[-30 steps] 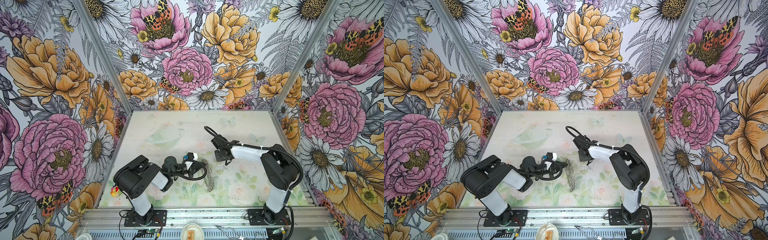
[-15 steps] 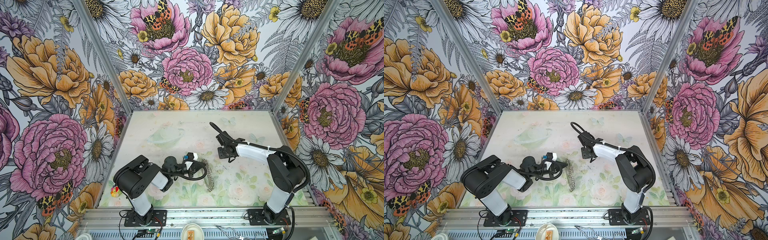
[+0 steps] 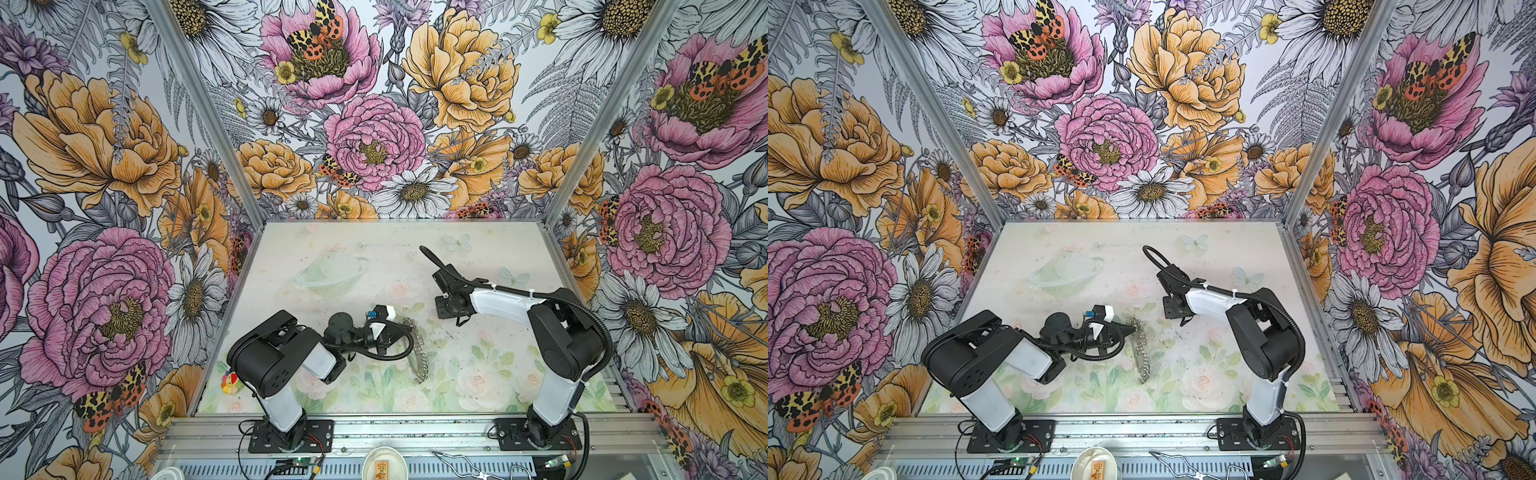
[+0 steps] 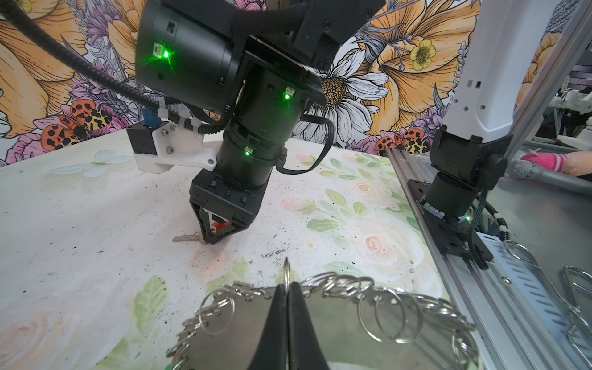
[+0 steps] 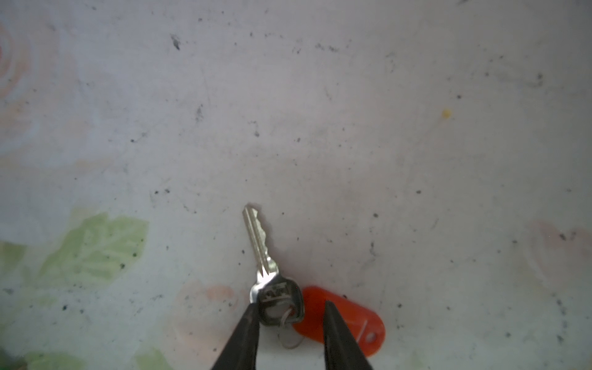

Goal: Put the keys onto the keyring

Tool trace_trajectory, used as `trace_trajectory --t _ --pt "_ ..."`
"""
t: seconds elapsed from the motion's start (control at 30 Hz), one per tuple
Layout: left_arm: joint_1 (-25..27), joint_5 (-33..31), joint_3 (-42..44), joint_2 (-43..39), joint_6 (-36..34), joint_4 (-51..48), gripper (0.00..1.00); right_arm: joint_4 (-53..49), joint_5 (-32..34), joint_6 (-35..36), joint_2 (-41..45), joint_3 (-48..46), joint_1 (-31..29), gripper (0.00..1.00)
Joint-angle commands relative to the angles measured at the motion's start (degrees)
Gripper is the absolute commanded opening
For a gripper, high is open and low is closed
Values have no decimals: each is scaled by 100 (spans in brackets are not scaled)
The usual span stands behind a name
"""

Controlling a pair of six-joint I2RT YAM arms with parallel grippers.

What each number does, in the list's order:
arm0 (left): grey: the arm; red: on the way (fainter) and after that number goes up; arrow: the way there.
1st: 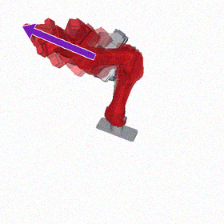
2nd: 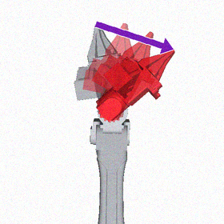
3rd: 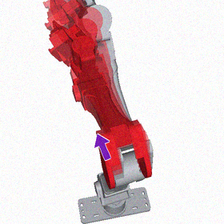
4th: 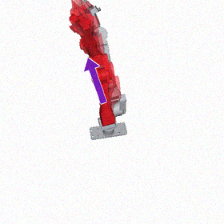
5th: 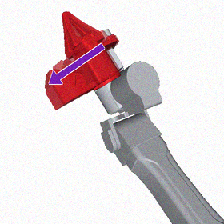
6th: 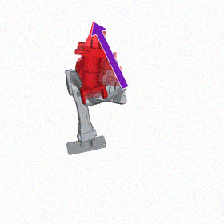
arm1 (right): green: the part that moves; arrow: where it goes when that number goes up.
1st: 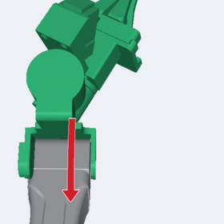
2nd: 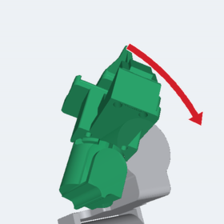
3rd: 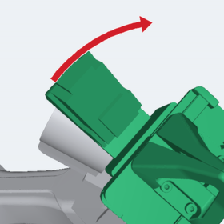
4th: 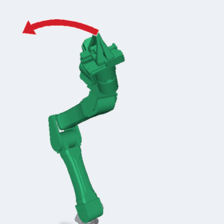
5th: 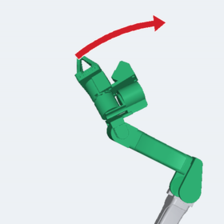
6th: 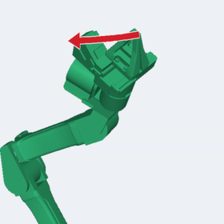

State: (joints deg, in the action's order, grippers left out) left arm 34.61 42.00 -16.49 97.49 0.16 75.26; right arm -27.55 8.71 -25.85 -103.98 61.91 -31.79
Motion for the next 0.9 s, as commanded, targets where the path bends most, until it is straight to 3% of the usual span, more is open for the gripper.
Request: trace_trajectory --t 0.0,0.53,0.87 --pt "-60 -8 -37 24 109 204 0 4 -55 -4 -201 -109 10 29" --pt "-74 6 -65 42 186 199 0 -5 -2 -36 -110 -201 14 7" --pt "-77 1 -65 42 199 201 0 14 -21 18 286 -180 12 0"
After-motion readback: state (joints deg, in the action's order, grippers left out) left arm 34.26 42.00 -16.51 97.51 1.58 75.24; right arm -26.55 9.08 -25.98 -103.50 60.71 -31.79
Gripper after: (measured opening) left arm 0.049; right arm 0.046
